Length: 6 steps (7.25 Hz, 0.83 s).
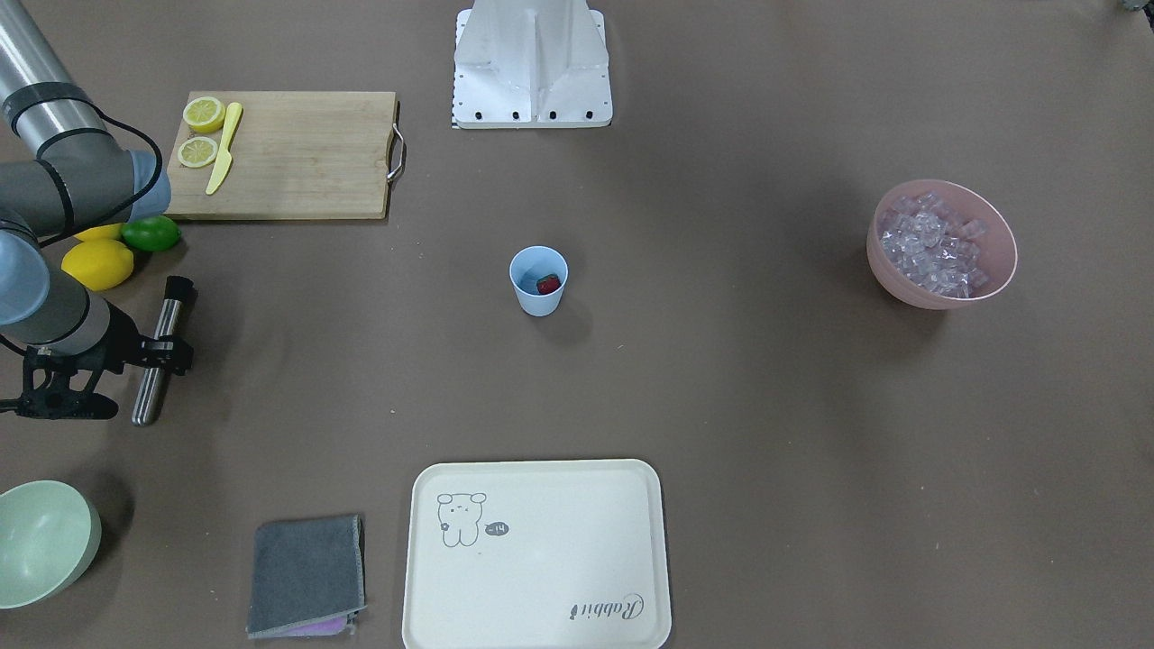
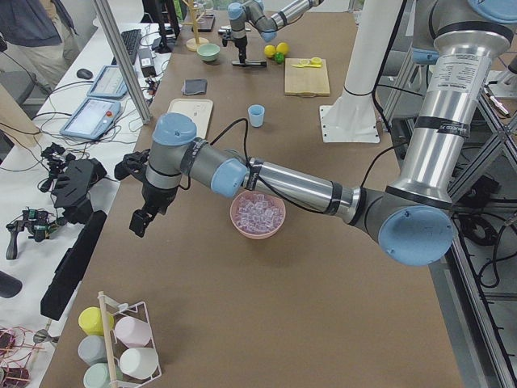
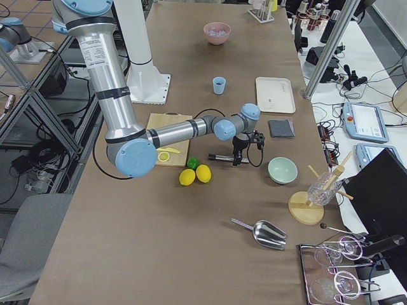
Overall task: Mash ice and strawberries in cup
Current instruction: 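Close the right gripper on the top of the steel rod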
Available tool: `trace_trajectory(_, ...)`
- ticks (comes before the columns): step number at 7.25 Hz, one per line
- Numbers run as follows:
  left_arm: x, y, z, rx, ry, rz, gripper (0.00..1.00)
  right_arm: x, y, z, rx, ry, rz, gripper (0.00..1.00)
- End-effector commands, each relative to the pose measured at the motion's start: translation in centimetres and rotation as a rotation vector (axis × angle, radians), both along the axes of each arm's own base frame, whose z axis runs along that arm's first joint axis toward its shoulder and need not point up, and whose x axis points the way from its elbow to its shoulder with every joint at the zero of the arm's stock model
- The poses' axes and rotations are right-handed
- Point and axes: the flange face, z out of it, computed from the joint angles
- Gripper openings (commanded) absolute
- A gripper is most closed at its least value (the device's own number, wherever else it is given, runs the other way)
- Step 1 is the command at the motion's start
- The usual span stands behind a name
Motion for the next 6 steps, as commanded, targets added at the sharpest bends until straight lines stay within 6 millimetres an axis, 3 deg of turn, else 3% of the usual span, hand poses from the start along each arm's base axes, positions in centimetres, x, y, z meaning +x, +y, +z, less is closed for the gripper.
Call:
trace_trajectory(1,0.06,-0.05,0.13,0.003,-0.001,0.001,0.97,-0.40,0.15,-0.09,0.000,-0.002,-0.007,0.66)
trace_trajectory(3,0.06,0.05,0.29,0.001,-0.001,0.001,0.97,-0.37,0.20,0.00,-0.001,-0.001,-0.007,0.53)
trace_trajectory(4,0.05,0.19,0.25,0.003,-0.001,0.001,0.97,-0.37,0.20,0.01,-0.001,-0.001,-0.007,0.30)
trace_trajectory(5,0.05,0.24,0.34,0.002,-0.002,0.002,0.97,-0.28,0.14,-0.08,0.001,-0.002,-0.004,0.00)
trace_trajectory(6,0.05,0.23,0.42,0.000,-0.001,0.001,0.97,-0.15,0.19,-0.15,0.004,0.004,0.005,0.00)
